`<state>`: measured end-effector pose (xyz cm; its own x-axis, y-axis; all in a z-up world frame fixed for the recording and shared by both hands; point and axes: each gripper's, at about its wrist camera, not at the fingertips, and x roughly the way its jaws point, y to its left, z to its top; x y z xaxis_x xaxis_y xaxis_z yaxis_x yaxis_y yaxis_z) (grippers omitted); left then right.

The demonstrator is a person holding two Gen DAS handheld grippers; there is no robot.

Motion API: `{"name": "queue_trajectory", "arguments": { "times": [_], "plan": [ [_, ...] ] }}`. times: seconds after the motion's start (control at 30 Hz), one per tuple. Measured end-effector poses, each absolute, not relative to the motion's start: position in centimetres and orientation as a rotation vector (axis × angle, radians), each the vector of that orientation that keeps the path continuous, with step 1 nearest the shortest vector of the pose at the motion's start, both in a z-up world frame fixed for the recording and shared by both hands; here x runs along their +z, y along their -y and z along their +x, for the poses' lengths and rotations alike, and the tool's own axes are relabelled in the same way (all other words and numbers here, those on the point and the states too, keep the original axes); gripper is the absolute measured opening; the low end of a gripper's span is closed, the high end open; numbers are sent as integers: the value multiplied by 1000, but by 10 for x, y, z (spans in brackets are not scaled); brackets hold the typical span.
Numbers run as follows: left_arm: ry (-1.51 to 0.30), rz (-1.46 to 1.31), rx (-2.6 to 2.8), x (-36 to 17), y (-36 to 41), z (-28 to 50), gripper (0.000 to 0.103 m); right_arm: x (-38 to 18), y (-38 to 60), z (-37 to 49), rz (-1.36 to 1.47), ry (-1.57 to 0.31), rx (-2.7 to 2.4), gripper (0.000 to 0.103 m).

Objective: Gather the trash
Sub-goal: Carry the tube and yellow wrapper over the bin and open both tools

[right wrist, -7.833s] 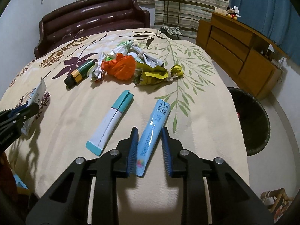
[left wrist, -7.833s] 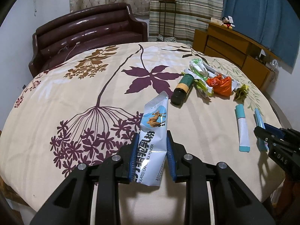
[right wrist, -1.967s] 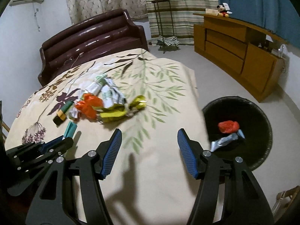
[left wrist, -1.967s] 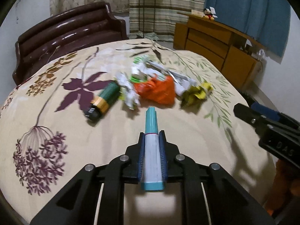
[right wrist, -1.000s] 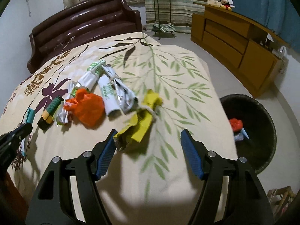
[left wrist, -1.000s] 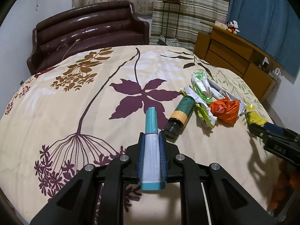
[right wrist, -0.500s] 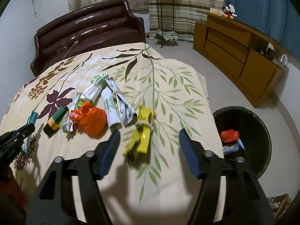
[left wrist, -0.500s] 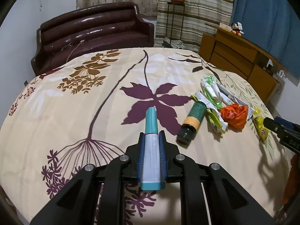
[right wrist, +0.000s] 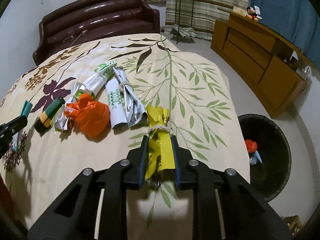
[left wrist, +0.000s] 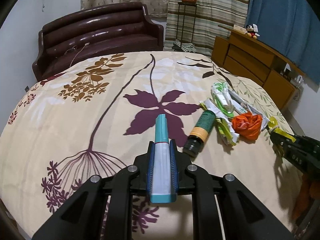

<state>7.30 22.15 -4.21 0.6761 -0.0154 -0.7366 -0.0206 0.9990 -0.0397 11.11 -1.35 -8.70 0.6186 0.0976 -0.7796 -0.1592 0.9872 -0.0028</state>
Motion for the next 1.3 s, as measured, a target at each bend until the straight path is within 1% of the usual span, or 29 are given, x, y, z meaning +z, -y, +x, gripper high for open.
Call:
{"name": "queue_trajectory", "arguments": {
  "times": [0.3, 0.67, 0.93, 1.3],
  "plan": [
    [-790, -32, -44, -33, -178, 65, 16, -72, 38, 85, -68, -810, 140, 21],
    [-730, 9, -170, -15, -88, 71, 16, -44, 122, 62, -38, -685, 4, 21],
    [-717, 58, -282, -15, -10, 80, 16, -46, 185, 58, -2, -674, -90, 21],
    [-729, 108, -356, -25, 68, 93, 16, -55, 242, 59, 46, -667, -157, 21]
  ]
}}
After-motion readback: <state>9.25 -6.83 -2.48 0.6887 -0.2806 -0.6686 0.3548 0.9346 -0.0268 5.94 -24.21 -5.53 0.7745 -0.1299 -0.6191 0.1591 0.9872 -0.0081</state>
